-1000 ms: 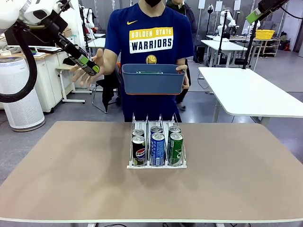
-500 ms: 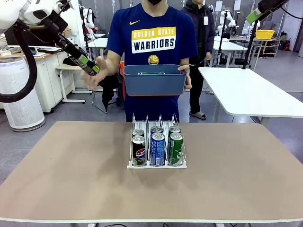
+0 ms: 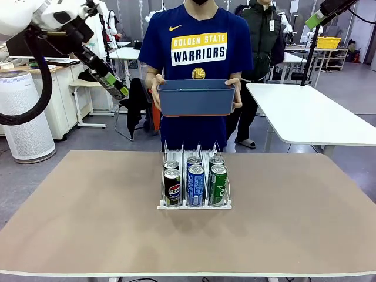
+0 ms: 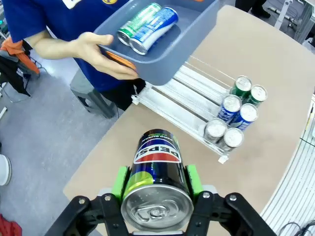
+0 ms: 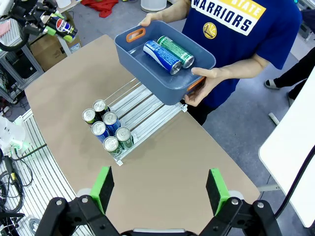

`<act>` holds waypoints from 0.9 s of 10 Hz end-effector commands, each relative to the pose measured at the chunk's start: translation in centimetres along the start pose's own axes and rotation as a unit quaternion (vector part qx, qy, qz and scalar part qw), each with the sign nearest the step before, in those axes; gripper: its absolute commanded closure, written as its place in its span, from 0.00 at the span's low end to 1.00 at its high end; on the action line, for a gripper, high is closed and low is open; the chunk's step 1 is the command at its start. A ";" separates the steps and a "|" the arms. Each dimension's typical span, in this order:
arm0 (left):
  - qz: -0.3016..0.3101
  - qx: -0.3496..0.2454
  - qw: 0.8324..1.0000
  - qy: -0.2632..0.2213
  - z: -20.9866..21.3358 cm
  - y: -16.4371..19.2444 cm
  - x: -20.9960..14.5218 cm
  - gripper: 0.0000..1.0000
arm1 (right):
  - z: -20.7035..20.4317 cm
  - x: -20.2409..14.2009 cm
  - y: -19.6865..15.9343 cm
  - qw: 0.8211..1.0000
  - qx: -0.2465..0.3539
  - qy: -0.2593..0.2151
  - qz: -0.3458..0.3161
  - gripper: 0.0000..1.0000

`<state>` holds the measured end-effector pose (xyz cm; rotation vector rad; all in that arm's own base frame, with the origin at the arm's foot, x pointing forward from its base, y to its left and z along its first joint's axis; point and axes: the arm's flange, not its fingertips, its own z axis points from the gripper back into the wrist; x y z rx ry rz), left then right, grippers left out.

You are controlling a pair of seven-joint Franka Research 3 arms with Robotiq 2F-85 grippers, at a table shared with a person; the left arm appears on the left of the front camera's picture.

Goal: Fill the beverage cans into the dispenser.
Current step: Place the picked Pepsi coke in the line of the Automatic Can Dispenser with the same cans.

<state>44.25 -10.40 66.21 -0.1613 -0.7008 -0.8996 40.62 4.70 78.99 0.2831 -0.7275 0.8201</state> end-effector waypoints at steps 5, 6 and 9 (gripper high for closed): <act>0.007 -0.005 0.998 0.062 -0.3 -13.0 0.6 0.42 | -0.1 -0.2 0.1 1.000 0.003 0.003 0.001 0.00; -0.007 -0.011 0.998 0.064 -0.8 -14.5 0.4 0.42 | -0.1 -0.2 0.1 1.000 0.003 0.003 0.001 0.00; -0.006 -0.046 0.998 0.047 -1.4 -15.8 0.0 0.42 | -0.1 -0.2 0.1 1.000 0.003 0.003 0.001 0.00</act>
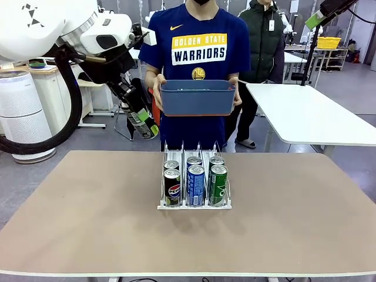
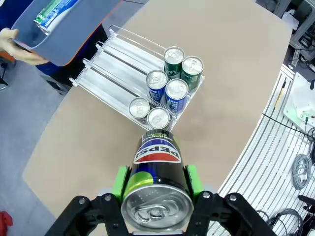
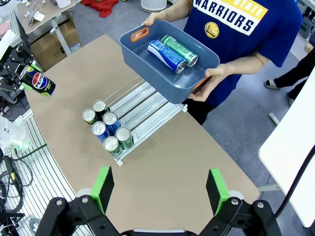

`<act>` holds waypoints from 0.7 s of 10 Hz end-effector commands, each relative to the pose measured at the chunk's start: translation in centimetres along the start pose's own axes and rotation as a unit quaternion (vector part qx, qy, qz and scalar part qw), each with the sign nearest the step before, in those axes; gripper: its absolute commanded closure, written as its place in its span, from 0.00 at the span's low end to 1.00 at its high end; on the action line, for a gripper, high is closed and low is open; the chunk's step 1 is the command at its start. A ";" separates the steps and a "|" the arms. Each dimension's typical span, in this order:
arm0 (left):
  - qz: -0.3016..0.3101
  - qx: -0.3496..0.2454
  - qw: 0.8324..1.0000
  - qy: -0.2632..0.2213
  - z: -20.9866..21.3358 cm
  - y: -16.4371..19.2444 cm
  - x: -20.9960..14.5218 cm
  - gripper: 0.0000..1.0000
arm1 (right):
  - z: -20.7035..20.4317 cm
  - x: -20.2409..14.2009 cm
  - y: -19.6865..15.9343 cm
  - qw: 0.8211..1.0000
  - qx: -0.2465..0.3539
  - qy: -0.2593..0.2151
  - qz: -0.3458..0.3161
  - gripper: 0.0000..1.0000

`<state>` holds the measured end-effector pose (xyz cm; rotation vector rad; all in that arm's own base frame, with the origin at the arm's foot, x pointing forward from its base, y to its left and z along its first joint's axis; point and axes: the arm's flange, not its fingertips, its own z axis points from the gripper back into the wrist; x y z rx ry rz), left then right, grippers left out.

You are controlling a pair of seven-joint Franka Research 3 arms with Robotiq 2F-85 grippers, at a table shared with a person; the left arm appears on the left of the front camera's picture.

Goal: Fill the beverage cans into the dispenser.
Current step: Place the picked Pepsi coke in the line of the Automatic Can Dispenser with the same cans.

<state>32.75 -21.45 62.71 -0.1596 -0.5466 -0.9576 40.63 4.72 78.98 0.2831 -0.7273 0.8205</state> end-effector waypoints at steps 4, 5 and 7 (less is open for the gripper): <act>0.003 0.005 1.000 0.002 0.2 0.3 0.1 0.42 | 0.0 -0.2 0.1 1.000 0.003 0.003 0.001 0.00; 0.000 -0.001 1.000 0.001 -0.1 0.1 -0.1 0.42 | 0.0 -0.2 0.1 1.000 0.003 0.003 0.001 0.00; 0.028 0.044 0.999 0.009 -0.4 -1.2 0.5 0.42 | 0.0 -0.2 0.1 1.000 0.003 0.003 0.001 0.00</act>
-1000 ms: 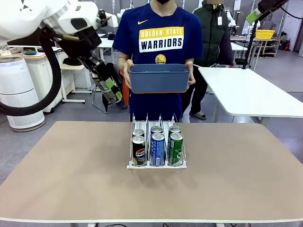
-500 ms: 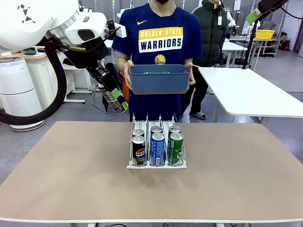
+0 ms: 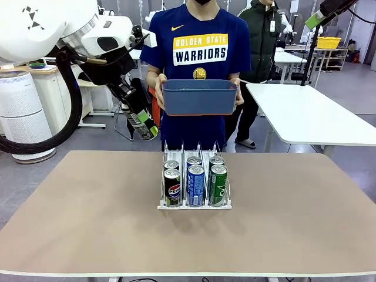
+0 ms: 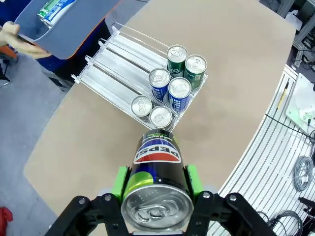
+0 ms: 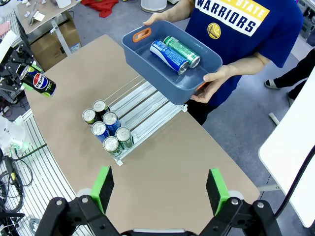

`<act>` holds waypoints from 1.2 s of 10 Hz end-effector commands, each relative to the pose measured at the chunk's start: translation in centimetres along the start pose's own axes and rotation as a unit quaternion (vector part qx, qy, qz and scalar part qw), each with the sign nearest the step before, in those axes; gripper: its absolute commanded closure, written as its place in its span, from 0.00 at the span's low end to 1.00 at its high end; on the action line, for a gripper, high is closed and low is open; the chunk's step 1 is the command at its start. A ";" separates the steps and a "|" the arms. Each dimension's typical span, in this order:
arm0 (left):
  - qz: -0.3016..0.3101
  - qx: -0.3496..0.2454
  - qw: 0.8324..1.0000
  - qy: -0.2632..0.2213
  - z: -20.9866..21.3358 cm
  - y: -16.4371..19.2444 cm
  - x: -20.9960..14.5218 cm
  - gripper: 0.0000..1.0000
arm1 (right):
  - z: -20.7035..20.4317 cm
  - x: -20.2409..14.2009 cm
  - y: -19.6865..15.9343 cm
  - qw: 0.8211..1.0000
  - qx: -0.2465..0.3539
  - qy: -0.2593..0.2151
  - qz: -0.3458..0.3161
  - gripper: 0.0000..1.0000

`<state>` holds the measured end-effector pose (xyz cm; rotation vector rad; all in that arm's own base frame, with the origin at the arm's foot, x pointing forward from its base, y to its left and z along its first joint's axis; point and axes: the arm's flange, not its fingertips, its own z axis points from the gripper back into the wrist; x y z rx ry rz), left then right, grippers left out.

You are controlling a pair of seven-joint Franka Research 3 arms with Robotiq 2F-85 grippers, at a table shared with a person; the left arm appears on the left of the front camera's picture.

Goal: Fill the beverage cans into the dispenser.
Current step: Place the picked Pepsi coke in the line of the Automatic Can Dispenser with the same cans.

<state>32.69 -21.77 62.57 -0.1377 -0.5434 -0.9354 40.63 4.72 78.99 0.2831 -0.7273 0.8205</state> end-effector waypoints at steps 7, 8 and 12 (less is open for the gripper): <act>0.009 0.071 0.997 -0.020 -2.6 -11.5 -0.4 0.42 | 0.0 -0.2 0.1 1.000 0.003 0.003 0.001 0.00; 0.007 0.067 0.997 -0.022 -3.7 -12.5 -1.0 0.42 | 0.0 -0.2 0.1 1.000 0.003 0.003 0.001 0.00; 0.027 0.063 0.998 -0.013 -8.7 -12.9 -3.1 0.42 | 0.0 -0.2 0.1 1.000 0.003 0.003 0.001 0.00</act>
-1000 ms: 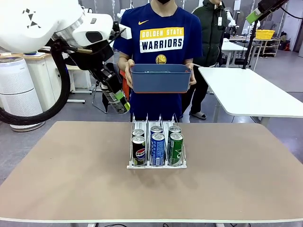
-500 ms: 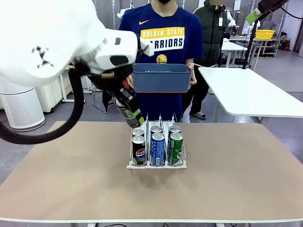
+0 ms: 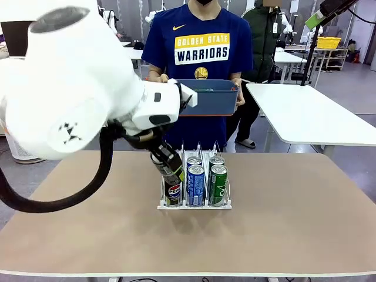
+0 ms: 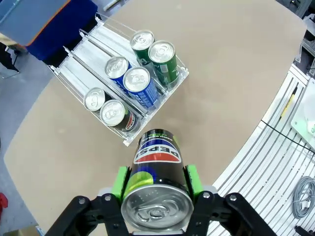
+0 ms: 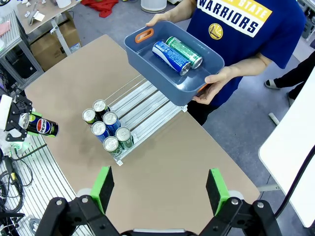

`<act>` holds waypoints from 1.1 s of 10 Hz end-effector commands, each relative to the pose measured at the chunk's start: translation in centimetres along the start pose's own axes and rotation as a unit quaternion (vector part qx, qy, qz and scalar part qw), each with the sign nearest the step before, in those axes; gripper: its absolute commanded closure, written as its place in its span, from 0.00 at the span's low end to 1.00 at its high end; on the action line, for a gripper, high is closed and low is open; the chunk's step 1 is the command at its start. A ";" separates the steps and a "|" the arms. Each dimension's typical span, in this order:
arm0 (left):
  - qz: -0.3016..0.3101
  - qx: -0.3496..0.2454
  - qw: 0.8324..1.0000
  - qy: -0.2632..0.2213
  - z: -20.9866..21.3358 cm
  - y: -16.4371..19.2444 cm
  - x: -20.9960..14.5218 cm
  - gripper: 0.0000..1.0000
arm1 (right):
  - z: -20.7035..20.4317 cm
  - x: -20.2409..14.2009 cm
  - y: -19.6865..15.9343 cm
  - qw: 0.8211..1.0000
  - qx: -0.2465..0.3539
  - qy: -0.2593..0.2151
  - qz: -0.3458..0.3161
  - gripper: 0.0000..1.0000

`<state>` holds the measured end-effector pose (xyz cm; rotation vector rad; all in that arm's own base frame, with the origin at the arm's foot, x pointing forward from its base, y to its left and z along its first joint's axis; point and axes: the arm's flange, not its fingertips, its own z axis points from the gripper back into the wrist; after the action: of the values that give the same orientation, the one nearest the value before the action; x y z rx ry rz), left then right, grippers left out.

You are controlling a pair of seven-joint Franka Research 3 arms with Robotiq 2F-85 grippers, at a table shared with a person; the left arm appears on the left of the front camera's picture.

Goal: Fill the beverage cans into the dispenser.
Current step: Place the picked Pepsi coke in the line of the Automatic Can Dispenser with the same cans.

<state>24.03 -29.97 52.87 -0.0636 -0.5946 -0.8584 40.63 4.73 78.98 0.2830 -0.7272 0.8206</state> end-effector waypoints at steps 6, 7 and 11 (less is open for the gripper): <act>0.003 -0.002 1.000 0.010 -2.4 0.3 -1.2 0.42 | 0.0 -0.2 0.1 1.000 0.003 0.002 0.001 0.00; 0.003 -0.002 1.000 0.010 -2.4 0.3 -1.2 0.42 | 0.0 -0.2 0.1 1.000 0.003 0.002 0.001 0.00; 0.042 -0.013 0.999 0.030 -7.0 2.4 -2.1 0.42 | 0.0 -0.2 0.1 1.000 0.003 0.002 0.001 0.00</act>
<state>27.36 -29.30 47.22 -0.0807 -0.5037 -0.8216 40.63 4.74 78.99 0.2830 -0.7274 0.8208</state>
